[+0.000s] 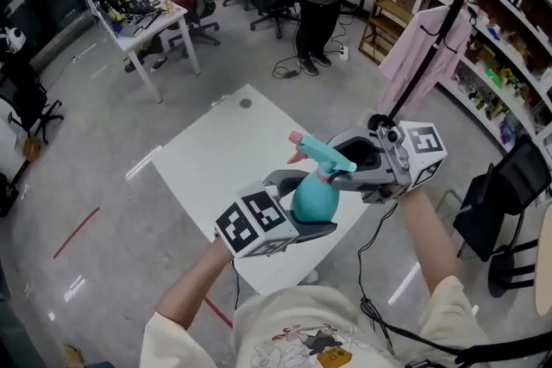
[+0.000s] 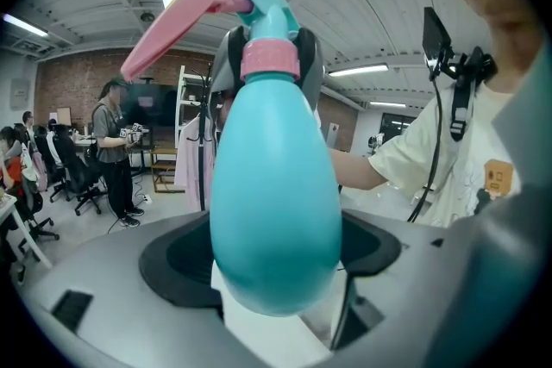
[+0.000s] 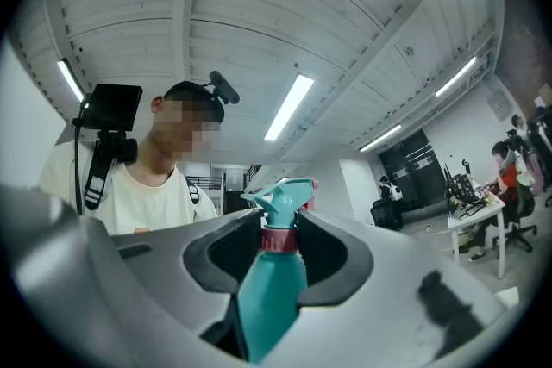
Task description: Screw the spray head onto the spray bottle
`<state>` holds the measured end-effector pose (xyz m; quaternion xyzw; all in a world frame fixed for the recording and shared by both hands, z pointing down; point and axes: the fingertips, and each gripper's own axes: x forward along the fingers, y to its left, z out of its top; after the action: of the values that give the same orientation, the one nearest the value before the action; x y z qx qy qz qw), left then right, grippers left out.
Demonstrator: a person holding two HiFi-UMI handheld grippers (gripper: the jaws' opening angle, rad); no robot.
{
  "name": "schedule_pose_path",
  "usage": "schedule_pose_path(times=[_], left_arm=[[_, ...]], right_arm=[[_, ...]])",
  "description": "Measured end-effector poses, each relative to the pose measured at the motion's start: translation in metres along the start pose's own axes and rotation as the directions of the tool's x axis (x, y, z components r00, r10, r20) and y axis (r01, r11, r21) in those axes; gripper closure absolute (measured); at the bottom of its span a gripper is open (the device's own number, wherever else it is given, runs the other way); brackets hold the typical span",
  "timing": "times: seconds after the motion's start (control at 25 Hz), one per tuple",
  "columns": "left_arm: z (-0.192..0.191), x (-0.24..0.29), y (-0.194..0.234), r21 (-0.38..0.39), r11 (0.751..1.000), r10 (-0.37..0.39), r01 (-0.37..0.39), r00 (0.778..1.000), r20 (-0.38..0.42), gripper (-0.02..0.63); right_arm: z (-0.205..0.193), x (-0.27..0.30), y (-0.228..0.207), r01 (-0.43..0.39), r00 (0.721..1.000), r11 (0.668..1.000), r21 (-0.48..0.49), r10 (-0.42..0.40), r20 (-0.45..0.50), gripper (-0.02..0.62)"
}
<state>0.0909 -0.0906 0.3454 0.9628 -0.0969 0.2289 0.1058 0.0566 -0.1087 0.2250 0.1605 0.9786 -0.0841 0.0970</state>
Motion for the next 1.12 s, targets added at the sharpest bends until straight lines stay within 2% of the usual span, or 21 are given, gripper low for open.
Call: schedule_pose_path(times=[0.16,0.32,0.68,0.84,1.0,1.12], left_arm=[[-0.003,0.001,-0.006,0.038,0.999,-0.007,0.006,1.000,0.018,0.201],[0.001,0.002,-0.004,0.096,0.995,0.017,-0.017,1.000,-0.003,0.201],[0.000,-0.005,0.002,0.103,0.992,0.073,-0.076,0.997,0.031,0.201],[0.002,-0.004,0.007,0.115,0.987,0.112,-0.111,0.994,0.000,0.201],[0.003,-0.004,0.008,0.135,0.983,0.129,-0.124,0.991,-0.031,0.201],[0.003,-0.006,0.007,0.142,0.983,0.123,-0.118,0.992,-0.028,0.201]], right_arm=[[-0.003,0.002,0.008,-0.042,0.999,0.999,0.014,0.042,0.026,0.462],[0.006,0.001,0.012,-0.069,0.997,0.997,0.021,0.068,0.029,0.462],[-0.001,0.009,0.010,-0.008,0.999,0.999,-0.036,0.006,-0.045,0.460],[0.000,0.009,0.011,0.023,0.992,0.997,-0.073,-0.032,-0.123,0.462],[-0.001,0.009,0.013,0.023,0.972,0.992,-0.123,-0.051,-0.229,0.462],[0.000,0.012,0.015,0.012,0.966,0.992,-0.123,-0.044,-0.256,0.462]])
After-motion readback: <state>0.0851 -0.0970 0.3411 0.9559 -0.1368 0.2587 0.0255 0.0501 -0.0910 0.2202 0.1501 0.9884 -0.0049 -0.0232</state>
